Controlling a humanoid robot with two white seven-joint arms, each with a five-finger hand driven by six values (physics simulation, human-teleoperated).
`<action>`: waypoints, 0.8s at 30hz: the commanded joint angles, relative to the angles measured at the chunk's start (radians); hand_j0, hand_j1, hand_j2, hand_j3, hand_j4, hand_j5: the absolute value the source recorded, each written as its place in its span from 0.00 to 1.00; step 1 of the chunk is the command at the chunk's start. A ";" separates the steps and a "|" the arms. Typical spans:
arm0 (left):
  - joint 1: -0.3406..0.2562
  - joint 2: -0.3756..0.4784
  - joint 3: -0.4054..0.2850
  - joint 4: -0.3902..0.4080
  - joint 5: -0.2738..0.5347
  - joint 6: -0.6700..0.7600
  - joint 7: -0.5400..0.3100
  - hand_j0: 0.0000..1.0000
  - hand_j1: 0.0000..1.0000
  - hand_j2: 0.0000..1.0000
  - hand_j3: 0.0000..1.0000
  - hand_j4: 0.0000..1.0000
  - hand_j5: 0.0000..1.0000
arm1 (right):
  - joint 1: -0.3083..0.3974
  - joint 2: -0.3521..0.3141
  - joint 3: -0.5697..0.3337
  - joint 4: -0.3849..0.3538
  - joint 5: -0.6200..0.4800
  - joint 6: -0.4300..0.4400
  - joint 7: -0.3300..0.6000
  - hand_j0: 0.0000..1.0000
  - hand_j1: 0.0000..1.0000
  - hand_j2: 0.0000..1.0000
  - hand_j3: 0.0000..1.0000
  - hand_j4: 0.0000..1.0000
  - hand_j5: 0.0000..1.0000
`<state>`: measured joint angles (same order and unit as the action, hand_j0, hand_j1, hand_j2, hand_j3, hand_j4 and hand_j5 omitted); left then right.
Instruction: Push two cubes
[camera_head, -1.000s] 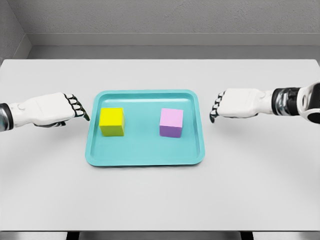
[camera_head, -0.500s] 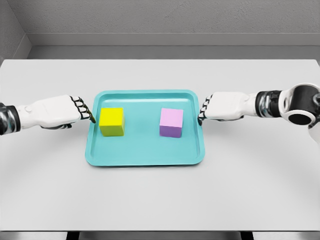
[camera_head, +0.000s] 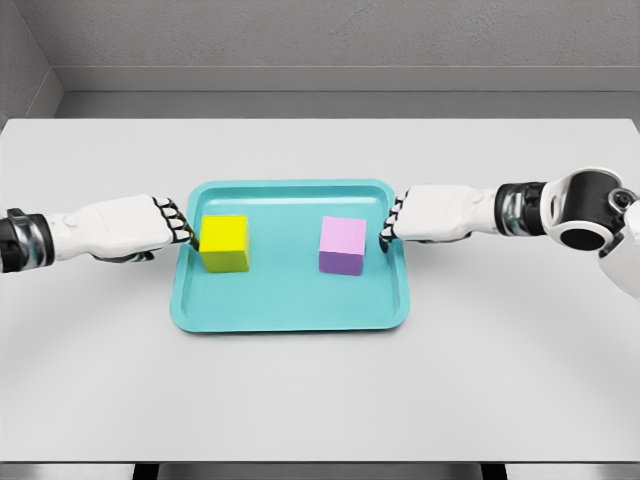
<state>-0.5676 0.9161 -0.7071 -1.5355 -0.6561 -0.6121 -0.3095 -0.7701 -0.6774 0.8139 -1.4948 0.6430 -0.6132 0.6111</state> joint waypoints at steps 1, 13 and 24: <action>0.000 -0.006 0.000 0.000 0.004 0.001 0.000 0.74 0.74 0.74 0.74 0.74 0.74 | 0.000 0.001 0.002 0.002 -0.003 0.002 0.000 0.65 0.65 0.65 0.65 0.65 0.65; -0.011 -0.036 0.003 0.006 0.006 0.001 -0.022 0.74 0.74 0.74 0.74 0.74 0.74 | -0.006 0.052 0.016 0.036 0.012 0.002 0.000 0.65 0.65 0.65 0.65 0.65 0.65; -0.029 -0.039 0.005 0.046 0.007 0.001 -0.022 0.74 0.74 0.74 0.74 0.74 0.74 | -0.011 0.095 0.016 0.028 0.014 0.002 0.000 0.65 0.65 0.65 0.65 0.65 0.65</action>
<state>-0.5967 0.8778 -0.7040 -1.4911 -0.6539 -0.6123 -0.3318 -0.7808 -0.5919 0.8307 -1.4660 0.6603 -0.6134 0.6112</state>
